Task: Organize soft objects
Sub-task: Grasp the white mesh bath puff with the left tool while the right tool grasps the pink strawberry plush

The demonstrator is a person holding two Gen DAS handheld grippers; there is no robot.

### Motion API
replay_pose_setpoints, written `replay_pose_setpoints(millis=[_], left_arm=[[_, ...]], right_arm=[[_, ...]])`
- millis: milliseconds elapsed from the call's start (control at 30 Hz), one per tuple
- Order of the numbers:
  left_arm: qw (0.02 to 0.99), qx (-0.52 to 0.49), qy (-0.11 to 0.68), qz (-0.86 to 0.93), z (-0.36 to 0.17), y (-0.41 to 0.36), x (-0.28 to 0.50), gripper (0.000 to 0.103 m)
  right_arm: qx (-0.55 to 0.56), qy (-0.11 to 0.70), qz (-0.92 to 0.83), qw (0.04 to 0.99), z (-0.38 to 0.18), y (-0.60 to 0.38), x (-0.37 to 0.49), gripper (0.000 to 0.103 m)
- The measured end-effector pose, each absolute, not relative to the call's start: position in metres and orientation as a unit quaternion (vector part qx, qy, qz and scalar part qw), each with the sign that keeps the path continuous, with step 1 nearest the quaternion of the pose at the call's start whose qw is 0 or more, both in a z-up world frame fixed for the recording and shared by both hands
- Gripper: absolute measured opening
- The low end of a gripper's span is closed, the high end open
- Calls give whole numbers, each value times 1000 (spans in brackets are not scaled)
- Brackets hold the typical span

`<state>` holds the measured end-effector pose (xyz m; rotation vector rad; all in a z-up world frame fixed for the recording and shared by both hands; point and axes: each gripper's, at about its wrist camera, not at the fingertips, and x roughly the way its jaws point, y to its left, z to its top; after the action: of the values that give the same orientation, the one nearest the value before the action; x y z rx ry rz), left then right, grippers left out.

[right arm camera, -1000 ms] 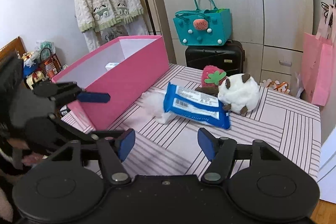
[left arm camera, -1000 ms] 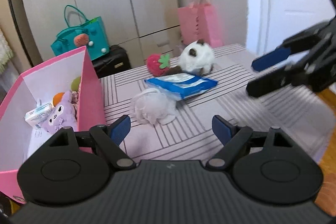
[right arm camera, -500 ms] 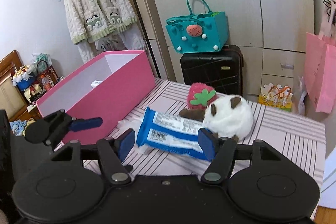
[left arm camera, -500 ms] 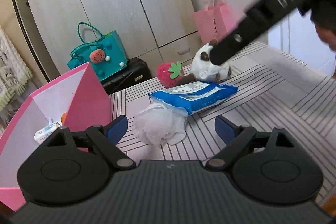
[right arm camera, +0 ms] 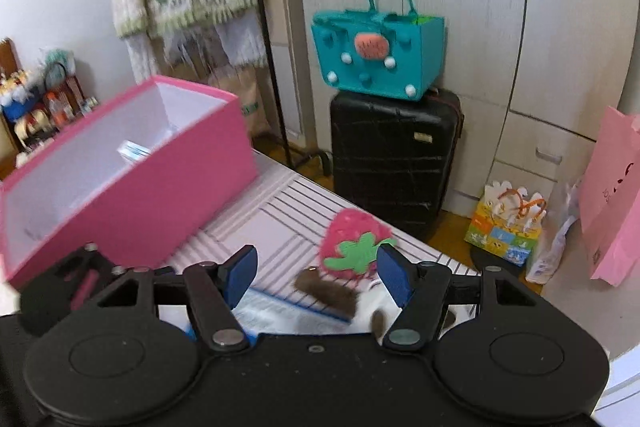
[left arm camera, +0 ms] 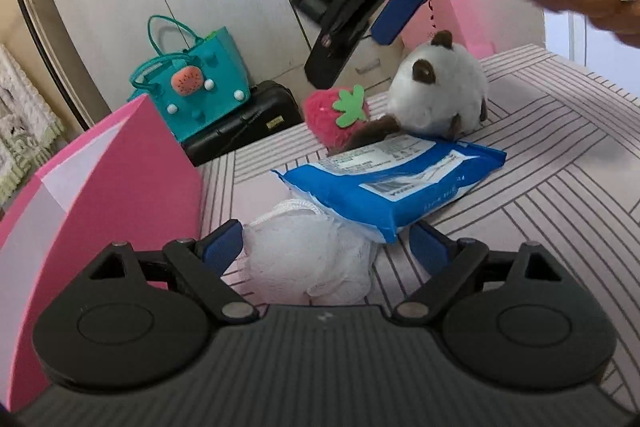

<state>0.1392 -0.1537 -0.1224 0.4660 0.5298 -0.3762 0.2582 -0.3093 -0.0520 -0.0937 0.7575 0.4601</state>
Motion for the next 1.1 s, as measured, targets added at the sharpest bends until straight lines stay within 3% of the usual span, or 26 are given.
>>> replay_pose_setpoints(millis=[333,400,467,700,733,800,867,1100], left_arm=[[922,205,268,-190,-127,-149,148,90],[922,200,266,-197,-128,-148,147,84],[923,189,271,-199,-127,-146,148,64],[925,166,275,-204,-127,-138,150,46],[925,164,274,-206,-127,-137,150,44],[926,161,272,-209,-126,-135,150,41],[928,151,268,-211,-125,-132,148,38],[929,140,265,-217,-123,-127,143,35]], right_arm=[[1,453,190,871,-82,-305,324,71],[2,468,176,866,-85,-300,331,71],[5,478,171,861,-88,-296,336,72],[31,498,141,855,-106,-294,345,72],[36,498,140,855,-109,-295,345,71],[27,483,142,863,-109,-295,339,57],[4,470,150,870,-108,-294,329,50],[-1,424,173,889,-94,-296,297,47]])
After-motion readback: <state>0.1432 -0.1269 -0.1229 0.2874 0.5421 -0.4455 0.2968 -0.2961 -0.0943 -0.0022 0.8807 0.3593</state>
